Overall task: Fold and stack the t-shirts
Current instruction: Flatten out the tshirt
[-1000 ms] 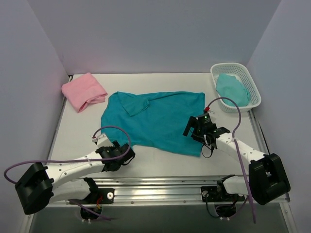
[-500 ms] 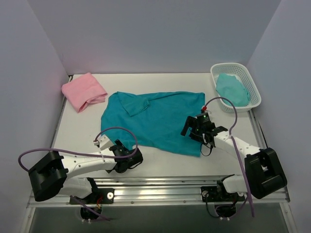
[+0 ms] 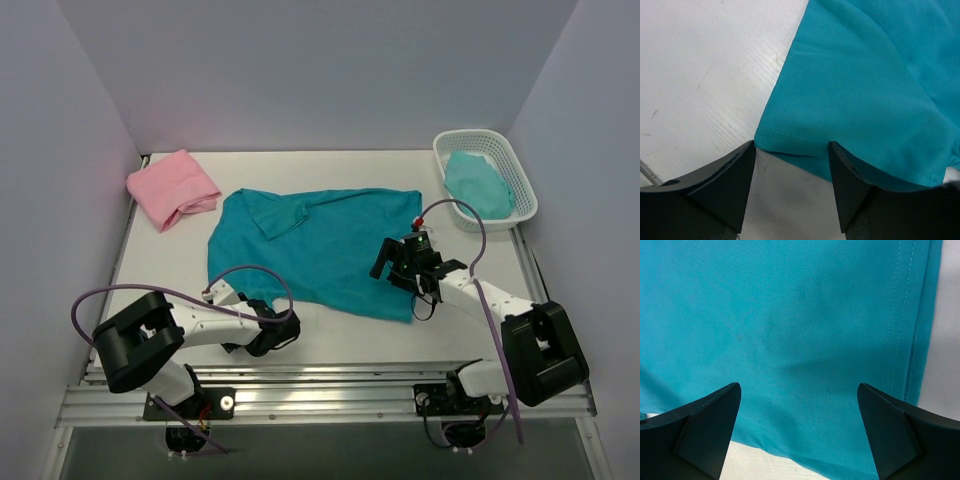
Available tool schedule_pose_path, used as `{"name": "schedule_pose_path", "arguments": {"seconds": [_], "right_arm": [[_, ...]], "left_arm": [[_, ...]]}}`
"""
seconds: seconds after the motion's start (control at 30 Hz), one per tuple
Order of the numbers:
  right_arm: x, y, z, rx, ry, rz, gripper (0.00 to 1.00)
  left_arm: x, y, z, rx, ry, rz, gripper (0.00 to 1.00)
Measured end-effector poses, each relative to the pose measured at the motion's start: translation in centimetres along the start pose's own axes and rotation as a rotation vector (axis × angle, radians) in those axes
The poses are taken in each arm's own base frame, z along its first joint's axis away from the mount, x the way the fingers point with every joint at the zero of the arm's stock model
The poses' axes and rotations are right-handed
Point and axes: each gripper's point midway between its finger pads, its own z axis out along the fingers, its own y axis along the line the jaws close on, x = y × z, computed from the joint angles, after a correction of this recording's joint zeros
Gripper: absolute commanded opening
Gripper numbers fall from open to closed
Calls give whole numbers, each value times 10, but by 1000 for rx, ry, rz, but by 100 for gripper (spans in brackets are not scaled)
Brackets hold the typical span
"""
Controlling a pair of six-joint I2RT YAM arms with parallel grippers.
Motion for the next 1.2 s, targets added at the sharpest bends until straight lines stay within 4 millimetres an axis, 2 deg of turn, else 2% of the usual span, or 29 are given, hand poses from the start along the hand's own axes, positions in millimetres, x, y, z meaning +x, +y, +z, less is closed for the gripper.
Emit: {"name": "schedule_pose_path", "arguments": {"seconds": [0.1,0.17,0.2,0.33,0.57,0.7,0.77,0.87,0.93,1.03,1.1,1.2], "right_arm": [[0,0,-1,2,0,2,97],[-1,0,-2,2,-6,4,97],[-2,0,-4,0,-11,5,97],[-5,0,-10,4,-23,9,97],[-8,0,-19,5,-42,21,97],[-6,2,-23,5,-44,35,97],[-4,8,-27,-12,-52,42,97],[10,20,-31,-72,-33,55,96],[30,19,-31,-78,7,61,96],[57,16,-35,-56,63,56,97],[66,16,-42,-40,69,41,97],[69,16,-55,-12,57,28,97]], "left_arm": [[-3,-2,3,1,-11,-6,49],[-5,-5,5,4,-14,-12,37],[-5,-6,6,6,-14,-14,24],[-9,-7,12,15,-18,-28,3],[-13,-12,15,59,-12,-33,2],[-20,-21,9,102,-30,-2,2],[-27,-32,2,128,-47,14,2],[-42,-55,-9,177,-74,-2,2],[-49,-64,-15,202,-86,-8,2],[-53,-69,-17,219,-96,-1,2],[-53,-71,-17,227,-98,6,2],[-52,-72,-17,237,-98,9,2]]}}
